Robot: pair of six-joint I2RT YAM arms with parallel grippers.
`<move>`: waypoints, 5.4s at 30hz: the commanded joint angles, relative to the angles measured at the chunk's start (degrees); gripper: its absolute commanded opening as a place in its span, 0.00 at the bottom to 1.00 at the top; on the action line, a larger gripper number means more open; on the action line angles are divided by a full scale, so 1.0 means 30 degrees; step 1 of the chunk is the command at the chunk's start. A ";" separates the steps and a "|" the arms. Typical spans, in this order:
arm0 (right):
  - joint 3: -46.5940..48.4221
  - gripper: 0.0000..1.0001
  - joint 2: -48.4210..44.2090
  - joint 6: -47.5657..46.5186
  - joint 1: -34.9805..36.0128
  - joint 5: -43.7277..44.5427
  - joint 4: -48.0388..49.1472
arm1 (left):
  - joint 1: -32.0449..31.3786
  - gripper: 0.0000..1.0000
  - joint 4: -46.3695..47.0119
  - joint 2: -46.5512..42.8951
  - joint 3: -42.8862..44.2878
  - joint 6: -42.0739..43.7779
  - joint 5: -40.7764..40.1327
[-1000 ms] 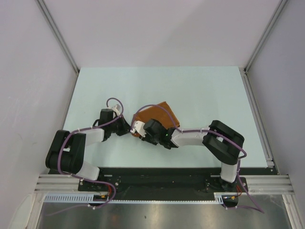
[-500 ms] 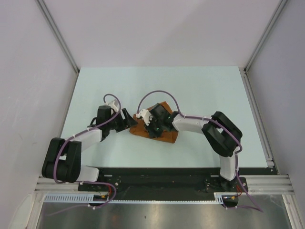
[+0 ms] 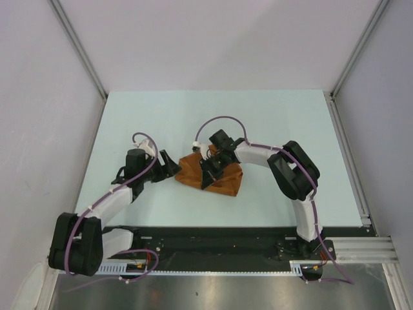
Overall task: Fold the napkin, place the utensils inside, and roll it up
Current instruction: Roll the napkin with the utensil
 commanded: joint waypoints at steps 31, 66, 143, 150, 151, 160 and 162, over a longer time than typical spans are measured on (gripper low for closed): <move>0.2266 0.00 0.4182 0.3722 -0.2479 -0.5726 -0.0842 | -0.1118 0.65 0.4483 0.2323 -0.0427 0.1052 0.0242; 0.1739 0.55 0.0815 0.4366 -0.2538 -0.5259 -0.0580 | -0.2234 0.00 0.1674 0.7100 0.2854 0.1638 -0.2835; -0.3534 0.27 -0.1267 -0.0969 0.2443 0.5854 0.1970 | -0.1501 0.73 0.1347 0.3968 0.3092 0.1023 -0.3246; -0.3331 0.25 -0.1062 0.0233 0.1652 0.2949 0.1882 | -0.1501 0.81 0.2287 0.2180 0.0516 0.0672 -0.1345; -0.3242 0.24 -0.0946 0.0351 0.1507 0.2627 0.1766 | -0.1501 0.82 0.2346 0.2063 0.0308 0.0614 -0.1167; -0.2480 0.24 -0.0212 0.0763 0.0890 0.1627 0.1355 | -0.1501 0.82 0.3956 0.3407 -0.0601 -0.0322 0.0325; -0.2450 0.24 -0.0125 0.0704 0.0861 0.1686 0.1325 | -0.1501 0.75 0.4629 0.3729 -0.0718 -0.0529 0.0620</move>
